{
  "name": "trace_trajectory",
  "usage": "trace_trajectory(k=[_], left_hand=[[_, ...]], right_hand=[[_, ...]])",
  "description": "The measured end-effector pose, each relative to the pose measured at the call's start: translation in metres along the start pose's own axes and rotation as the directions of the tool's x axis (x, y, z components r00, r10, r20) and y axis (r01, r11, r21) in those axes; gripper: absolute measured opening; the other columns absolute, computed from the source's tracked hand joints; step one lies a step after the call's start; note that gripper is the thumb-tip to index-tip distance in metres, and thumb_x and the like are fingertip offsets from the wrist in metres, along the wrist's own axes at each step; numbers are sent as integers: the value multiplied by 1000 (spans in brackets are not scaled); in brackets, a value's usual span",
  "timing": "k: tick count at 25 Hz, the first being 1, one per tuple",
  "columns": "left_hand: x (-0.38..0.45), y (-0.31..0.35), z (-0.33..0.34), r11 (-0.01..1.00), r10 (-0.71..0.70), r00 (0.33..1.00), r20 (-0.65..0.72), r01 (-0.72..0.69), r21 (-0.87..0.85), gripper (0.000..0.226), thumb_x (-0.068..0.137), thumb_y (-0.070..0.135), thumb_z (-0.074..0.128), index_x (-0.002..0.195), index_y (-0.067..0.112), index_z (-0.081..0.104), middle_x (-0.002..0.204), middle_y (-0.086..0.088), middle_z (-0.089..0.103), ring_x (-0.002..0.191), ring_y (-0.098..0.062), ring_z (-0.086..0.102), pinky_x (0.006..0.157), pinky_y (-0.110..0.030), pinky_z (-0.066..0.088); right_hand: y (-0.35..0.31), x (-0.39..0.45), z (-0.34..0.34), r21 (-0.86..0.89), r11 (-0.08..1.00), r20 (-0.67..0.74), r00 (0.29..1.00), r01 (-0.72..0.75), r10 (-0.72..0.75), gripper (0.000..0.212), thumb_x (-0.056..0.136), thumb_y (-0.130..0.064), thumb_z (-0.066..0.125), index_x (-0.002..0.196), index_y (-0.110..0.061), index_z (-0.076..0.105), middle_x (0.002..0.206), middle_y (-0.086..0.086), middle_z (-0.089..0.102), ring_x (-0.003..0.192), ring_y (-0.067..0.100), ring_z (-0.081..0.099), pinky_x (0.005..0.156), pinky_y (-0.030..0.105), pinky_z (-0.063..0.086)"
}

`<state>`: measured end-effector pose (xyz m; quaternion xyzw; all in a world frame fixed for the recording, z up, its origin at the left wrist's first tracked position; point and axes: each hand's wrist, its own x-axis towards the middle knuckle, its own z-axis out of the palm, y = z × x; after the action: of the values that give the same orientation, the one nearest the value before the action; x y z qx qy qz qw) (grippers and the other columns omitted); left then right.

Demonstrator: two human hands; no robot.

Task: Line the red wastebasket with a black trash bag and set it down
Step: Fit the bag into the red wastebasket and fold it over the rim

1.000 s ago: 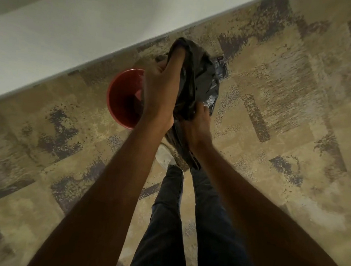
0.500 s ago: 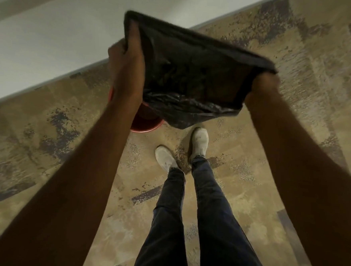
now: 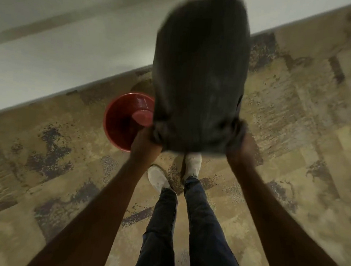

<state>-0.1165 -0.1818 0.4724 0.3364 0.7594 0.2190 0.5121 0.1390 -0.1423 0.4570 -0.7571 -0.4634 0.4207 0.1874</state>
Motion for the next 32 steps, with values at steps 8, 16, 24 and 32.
trace_trajectory(k=[8, 16, 24, 32], left_hand=[[-36, -117, 10, 897, -393, 918, 48, 371, 241, 43, 104, 40, 50, 114, 4, 70, 112, -24, 71, 104, -40, 67, 84, -40, 50], [-16, -90, -28, 965, -226, 931, -288, 254, 61, 24, 105, 31, 46, 98, 22, 67, 77, 8, 55, 76, -18, 56, 57, -22, 34], [-1, -69, -96, 992, -114, 760, -640, 46, -122, 32, 103, 18, 42, 99, 4, 71, 82, 1, 63, 72, -17, 56, 56, -13, 36], [-4, -98, -114, 982, -154, 741, -654, 43, -183, 42, 107, 27, 39, 115, -1, 68, 111, -20, 72, 99, -29, 65, 76, -25, 41]], right_hand=[[109, -70, 7, -466, 847, 177, 911, -255, 372, 28, 108, -25, 48, 122, -13, 68, 114, 18, 73, 86, 30, 59, 74, 35, 45], [10, -42, 35, -356, 932, 130, 985, -62, 115, 31, 109, -29, 44, 131, -27, 65, 120, 10, 73, 105, 36, 68, 78, 36, 50], [-69, -27, 77, -233, 965, 110, 990, 117, -93, 34, 108, -37, 40, 119, -21, 68, 106, 3, 72, 94, 26, 66, 69, 34, 45], [-72, -30, 111, -197, 974, 147, 985, 116, -87, 38, 106, -43, 40, 122, -22, 67, 106, -3, 70, 97, 25, 67, 76, 37, 52]])
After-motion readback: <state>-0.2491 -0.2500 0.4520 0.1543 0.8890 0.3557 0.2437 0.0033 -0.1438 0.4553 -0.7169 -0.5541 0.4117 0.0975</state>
